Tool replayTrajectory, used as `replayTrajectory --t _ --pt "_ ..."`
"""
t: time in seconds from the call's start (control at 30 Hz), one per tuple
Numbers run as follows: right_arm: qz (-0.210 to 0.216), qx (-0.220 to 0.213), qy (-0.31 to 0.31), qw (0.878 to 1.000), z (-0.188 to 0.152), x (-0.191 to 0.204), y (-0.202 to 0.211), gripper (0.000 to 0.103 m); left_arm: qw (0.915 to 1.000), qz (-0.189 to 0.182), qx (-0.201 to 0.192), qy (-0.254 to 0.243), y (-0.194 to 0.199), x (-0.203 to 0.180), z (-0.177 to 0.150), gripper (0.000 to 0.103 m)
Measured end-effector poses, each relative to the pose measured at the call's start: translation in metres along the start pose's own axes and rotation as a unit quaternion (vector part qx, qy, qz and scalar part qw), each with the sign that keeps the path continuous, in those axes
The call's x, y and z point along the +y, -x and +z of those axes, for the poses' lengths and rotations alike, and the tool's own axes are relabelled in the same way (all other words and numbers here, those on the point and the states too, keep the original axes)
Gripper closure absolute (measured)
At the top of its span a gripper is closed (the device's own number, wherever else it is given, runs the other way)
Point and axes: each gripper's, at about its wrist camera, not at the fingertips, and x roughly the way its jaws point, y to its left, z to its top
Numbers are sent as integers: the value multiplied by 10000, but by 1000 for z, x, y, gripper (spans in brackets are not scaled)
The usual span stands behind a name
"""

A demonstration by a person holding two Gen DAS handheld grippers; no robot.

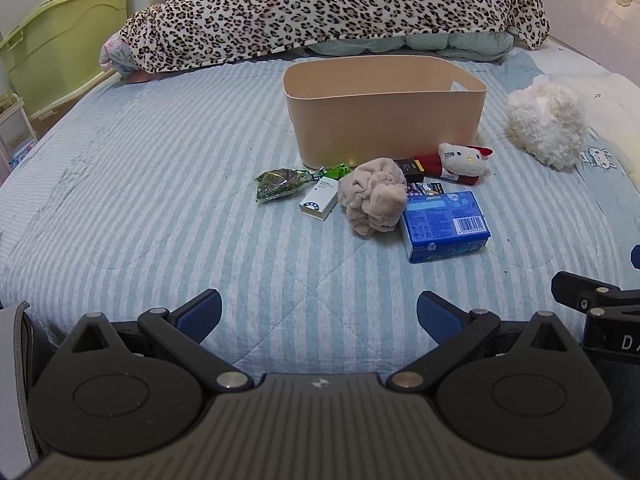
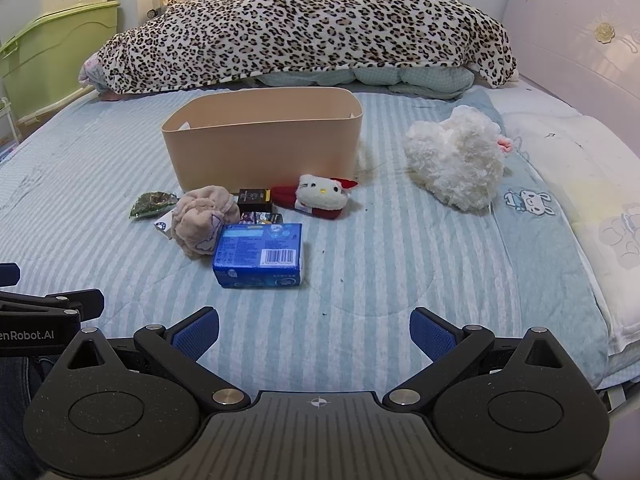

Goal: Organize objects

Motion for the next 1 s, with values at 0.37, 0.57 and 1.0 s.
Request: replayTrajectory --t 0.37,0.57,1.0 --pt "-13 -38 48 10000 4 4 -1 0 10000 -27 26 29 -4 1 2 0" --pt "-6 -33 62 10000 6 6 -4 0 10000 -55 43 69 -11 5 5 0" --pt "167 136 67 9997 16 16 -37 0 9999 -74 130 77 -42 13 14 0"
